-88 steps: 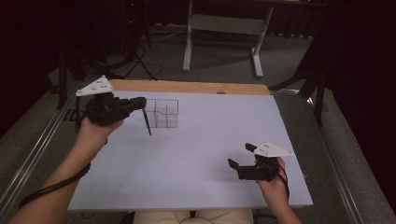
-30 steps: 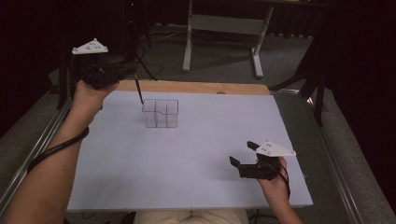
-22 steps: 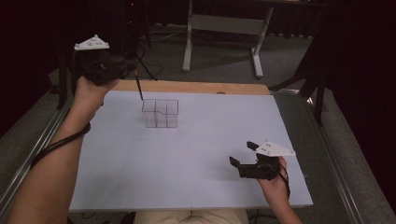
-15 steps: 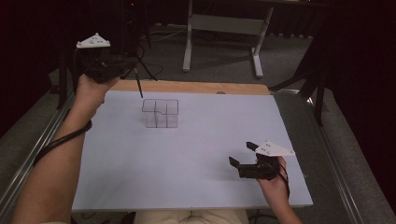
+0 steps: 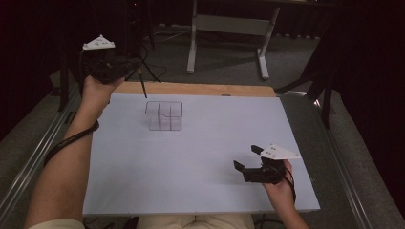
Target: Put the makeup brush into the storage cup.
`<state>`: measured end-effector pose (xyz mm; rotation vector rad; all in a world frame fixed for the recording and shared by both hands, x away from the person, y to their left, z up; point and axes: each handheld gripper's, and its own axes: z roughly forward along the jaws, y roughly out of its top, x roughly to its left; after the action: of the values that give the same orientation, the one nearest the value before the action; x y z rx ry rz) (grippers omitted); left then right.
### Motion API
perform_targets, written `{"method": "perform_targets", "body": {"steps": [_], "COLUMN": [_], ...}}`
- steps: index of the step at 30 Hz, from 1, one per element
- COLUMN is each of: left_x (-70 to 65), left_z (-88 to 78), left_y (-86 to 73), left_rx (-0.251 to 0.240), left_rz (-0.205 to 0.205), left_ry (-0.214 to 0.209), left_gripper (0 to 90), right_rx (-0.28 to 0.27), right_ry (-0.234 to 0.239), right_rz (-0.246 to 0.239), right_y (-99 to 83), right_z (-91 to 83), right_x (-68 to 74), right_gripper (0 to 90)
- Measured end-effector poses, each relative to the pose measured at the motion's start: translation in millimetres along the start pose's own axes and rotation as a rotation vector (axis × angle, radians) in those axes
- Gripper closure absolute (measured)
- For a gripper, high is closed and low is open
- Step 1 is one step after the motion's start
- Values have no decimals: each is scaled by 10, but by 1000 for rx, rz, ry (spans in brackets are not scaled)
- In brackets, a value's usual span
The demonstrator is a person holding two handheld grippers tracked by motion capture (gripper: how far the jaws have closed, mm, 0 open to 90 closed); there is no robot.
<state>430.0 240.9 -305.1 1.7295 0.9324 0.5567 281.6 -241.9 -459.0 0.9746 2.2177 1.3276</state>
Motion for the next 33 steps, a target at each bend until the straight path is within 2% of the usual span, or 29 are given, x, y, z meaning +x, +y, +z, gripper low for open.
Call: {"method": "perform_targets", "body": {"steps": [3,4,9,13,24,33], "left_x": [0,4,4,44,56,44], "left_z": [22,29,65,86,215,303], "left_y": [-31,-40,-91,-160,-296,-384], "left_rx": [5,7,26,14,26,25], "left_rz": [13,6,7,-13,-15,-24], "left_ry": [2,-9,-5,-5,-16,-4], "left_gripper": [853,853,853,853,853,851], "right_rx": [1,1,3,5,-1,-1], "right_ry": [1,2,4,7,4,3], "right_rz": [0,0,1,-2,1,-3], "right_y": [1,0,-4,-3,0,0], "right_z": [3,3,12,12,13,11], "right_x": [1,0,-3,4,-2,-8], "right_gripper": [116,116,116,116,116,116]}}
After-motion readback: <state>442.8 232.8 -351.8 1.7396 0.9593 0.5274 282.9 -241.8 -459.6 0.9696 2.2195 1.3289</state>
